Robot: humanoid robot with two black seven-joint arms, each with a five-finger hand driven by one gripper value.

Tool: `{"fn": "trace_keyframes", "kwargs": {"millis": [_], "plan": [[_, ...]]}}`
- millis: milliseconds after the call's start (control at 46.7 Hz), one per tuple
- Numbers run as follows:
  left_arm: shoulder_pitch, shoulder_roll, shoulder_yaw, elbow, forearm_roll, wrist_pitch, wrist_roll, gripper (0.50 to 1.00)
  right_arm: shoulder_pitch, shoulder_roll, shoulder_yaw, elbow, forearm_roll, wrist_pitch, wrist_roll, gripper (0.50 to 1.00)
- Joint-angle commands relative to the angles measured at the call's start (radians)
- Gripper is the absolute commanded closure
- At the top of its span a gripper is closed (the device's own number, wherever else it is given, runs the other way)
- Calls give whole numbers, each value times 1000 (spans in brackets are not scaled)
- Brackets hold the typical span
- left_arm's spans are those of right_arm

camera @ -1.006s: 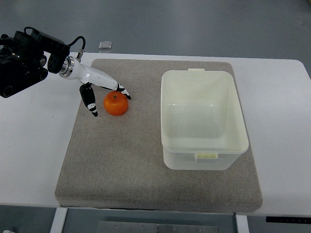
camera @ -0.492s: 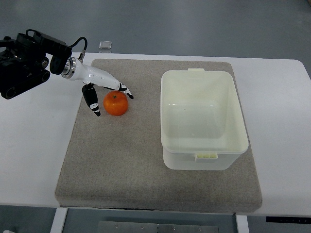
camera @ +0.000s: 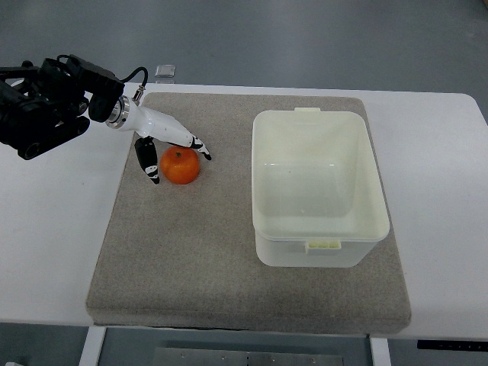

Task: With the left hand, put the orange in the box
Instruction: 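Close the left hand fingers around the orange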

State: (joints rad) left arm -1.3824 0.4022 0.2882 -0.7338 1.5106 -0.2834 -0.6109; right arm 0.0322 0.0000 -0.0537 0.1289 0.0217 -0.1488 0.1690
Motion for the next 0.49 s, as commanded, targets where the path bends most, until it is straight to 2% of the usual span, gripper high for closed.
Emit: {"fn": "trace_keyframes", "kwargs": {"millis": [0, 471], "plan": [[0, -2, 2, 1, 0, 3, 0, 521, 0, 0, 0, 0, 0, 0, 1, 574], [-3, -3, 2, -13, -3, 4, 0, 529, 0, 0, 0, 0, 0, 0, 0, 574]]}}
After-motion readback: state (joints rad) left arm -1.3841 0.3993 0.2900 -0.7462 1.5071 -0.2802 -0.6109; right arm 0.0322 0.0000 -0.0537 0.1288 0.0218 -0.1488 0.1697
